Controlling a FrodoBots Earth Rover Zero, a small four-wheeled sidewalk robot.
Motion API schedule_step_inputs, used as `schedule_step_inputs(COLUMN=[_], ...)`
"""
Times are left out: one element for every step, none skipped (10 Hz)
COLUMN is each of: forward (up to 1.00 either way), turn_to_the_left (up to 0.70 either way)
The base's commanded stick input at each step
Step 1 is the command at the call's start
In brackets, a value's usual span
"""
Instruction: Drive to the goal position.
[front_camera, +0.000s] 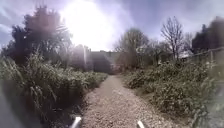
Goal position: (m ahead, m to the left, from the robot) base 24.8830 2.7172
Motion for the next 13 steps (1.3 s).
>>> schedule_step_inputs(forward=[0.70, 0.70, 0.70, 0.70, 0.70, 0.70, 0.70, 0.70, 0.70, 0.70, 0.70, 0.70, 0.70], turn_to_the_left=[0.00, 0.00, 0.00, 0.00, 0.00, -0.25, -0.35, -0.35, -0.19, 0.00, 0.00, 0.00, 0.00])
